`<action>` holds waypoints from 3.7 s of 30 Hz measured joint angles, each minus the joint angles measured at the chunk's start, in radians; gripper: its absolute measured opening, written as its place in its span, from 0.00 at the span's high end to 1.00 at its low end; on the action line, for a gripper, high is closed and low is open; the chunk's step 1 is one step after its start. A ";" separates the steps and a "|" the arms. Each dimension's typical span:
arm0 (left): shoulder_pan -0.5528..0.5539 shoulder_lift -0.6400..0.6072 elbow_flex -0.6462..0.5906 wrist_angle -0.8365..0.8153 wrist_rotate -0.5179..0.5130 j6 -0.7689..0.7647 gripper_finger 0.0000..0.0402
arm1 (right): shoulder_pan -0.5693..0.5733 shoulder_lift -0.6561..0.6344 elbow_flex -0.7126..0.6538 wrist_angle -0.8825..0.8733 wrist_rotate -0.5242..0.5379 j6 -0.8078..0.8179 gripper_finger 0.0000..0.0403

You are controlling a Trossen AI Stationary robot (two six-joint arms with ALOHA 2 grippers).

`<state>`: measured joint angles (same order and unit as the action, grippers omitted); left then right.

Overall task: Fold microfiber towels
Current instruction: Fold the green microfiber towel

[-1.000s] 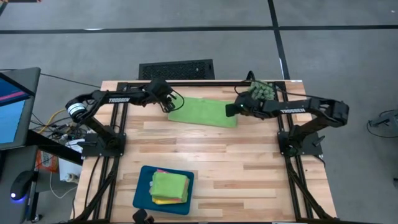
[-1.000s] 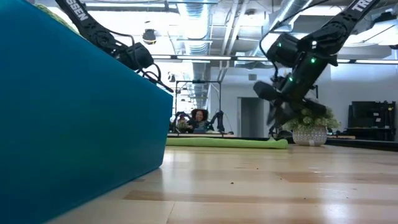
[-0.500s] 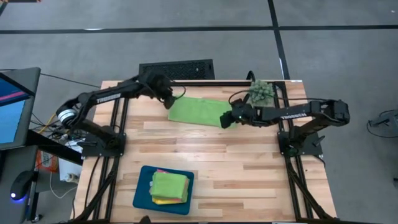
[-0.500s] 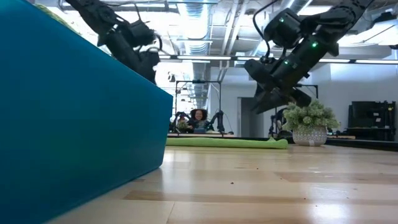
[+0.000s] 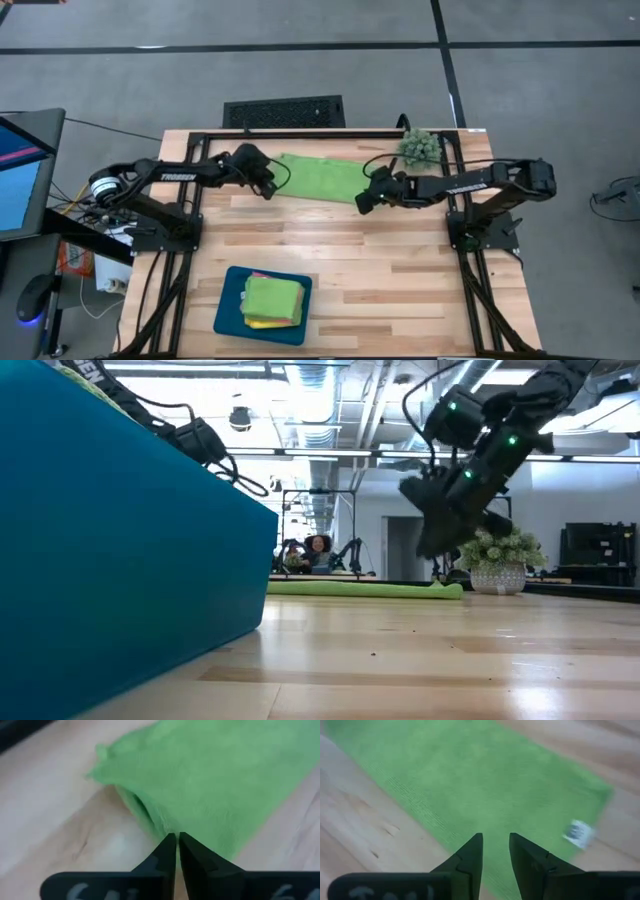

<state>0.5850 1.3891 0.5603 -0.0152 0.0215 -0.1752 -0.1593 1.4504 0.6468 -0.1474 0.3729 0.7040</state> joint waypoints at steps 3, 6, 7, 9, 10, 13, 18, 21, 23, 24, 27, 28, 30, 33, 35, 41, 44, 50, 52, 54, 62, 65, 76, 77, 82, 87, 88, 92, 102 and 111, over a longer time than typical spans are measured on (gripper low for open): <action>-0.002 0.005 -0.024 0.017 -0.004 0.007 0.96 | 0.000 0.072 0.003 0.021 -0.025 0.002 0.70; -0.006 0.019 -0.040 0.042 -0.003 0.006 0.98 | 0.000 0.121 0.001 0.020 -0.032 0.042 0.70; -0.007 0.026 -0.042 0.042 -0.004 0.006 0.98 | 0.000 0.127 0.002 0.021 -0.033 0.057 0.70; -0.008 0.052 -0.042 0.067 -0.003 0.011 0.99 | 0.000 0.128 0.003 0.016 -0.034 0.085 0.70; -0.010 0.066 -0.042 0.077 -0.003 0.011 1.00 | 0.002 0.128 0.003 0.013 -0.035 0.097 0.70; -0.013 0.122 -0.041 0.132 -0.006 0.021 1.00 | 0.002 0.118 0.003 -0.016 -0.035 0.128 0.70; -0.014 0.189 -0.028 0.175 -0.004 0.028 1.00 | 0.008 0.113 0.003 -0.034 -0.065 0.139 0.70; -0.014 0.187 -0.028 0.148 0.002 0.022 1.00 | 0.012 0.124 0.003 -0.040 -0.082 0.138 0.70; -0.013 0.172 -0.028 0.113 0.030 0.009 1.00 | 0.019 0.128 0.003 -0.062 -0.083 0.155 0.70; -0.013 0.161 -0.029 0.093 0.046 0.003 1.00 | 0.023 0.136 0.005 -0.063 -0.080 0.165 0.70; -0.015 0.115 -0.031 0.003 0.080 -0.031 1.00 | 0.040 0.153 0.008 -0.075 -0.066 0.199 0.70; -0.015 0.094 -0.031 -0.034 0.081 -0.048 1.00 | 0.047 0.156 0.009 -0.077 -0.059 0.209 0.70; -0.016 0.053 -0.034 -0.109 0.082 -0.073 1.00 | 0.061 0.164 0.008 -0.079 -0.053 0.222 0.70; -0.024 -0.004 -0.035 -0.188 0.078 -0.099 1.00 | 0.085 0.168 0.008 -0.079 -0.057 0.239 0.70; -0.035 -0.030 -0.034 -0.230 0.078 -0.116 1.00 | 0.100 0.168 0.008 -0.079 -0.060 0.242 0.70; -0.069 -0.121 -0.035 -0.328 0.078 -0.162 1.00 | 0.128 0.146 0.006 -0.081 -0.083 0.275 0.70; -0.078 -0.187 -0.035 -0.335 0.081 -0.199 1.00 | 0.127 0.121 0.002 -0.087 -0.099 0.276 0.70; -0.102 -0.285 -0.034 -0.152 0.004 -0.229 1.00 | 0.124 0.012 0.001 -0.077 -0.061 0.270 0.70; -0.103 -0.268 -0.033 -0.061 -0.026 -0.214 1.00 | 0.115 -0.021 0.001 -0.102 -0.058 0.306 0.70; -0.102 -0.230 -0.033 0.016 -0.004 -0.207 1.00 | 0.101 -0.038 0.003 -0.141 -0.081 0.411 0.70; -0.141 -0.041 -0.033 0.154 0.079 -0.229 1.00 | 0.129 -0.007 0.002 -0.239 -0.173 0.660 0.59; -0.145 0.012 -0.033 0.161 0.080 -0.227 1.00 | 0.141 0.013 0.002 -0.265 -0.172 0.719 0.53; -0.146 0.121 -0.033 0.223 0.078 -0.167 1.00 | 0.146 0.108 0.026 -0.288 -0.155 0.764 0.52; -0.146 0.129 -0.033 0.224 0.078 -0.164 1.00 | 0.146 0.110 0.030 -0.290 -0.146 0.763 0.54; -0.146 0.153 -0.033 0.224 0.078 -0.158 1.00 | 0.135 0.119 0.051 -0.275 -0.108 0.728 0.67; -0.145 0.153 -0.033 0.230 0.078 -0.140 1.00 | 0.096 0.135 0.056 -0.232 -0.111 0.675 0.74; -0.145 0.153 -0.033 0.231 0.078 -0.140 1.00 | 0.089 0.136 0.057 -0.232 -0.121 0.665 0.76; -0.145 0.153 -0.033 0.230 0.078 -0.140 1.00 | 0.087 0.135 0.059 -0.242 -0.156 0.657 0.91; -0.145 0.153 -0.033 0.231 0.079 -0.140 1.00 | 0.122 0.071 0.115 -0.312 -0.192 0.652 0.98; -0.145 0.153 -0.033 0.232 0.079 -0.141 1.00 | 0.122 0.094 0.277 -0.328 -0.195 0.498 0.99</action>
<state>0.4400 1.5421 0.5274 0.2173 0.1001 -0.3161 -0.0372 1.5446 0.9239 -0.4754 0.1780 1.2025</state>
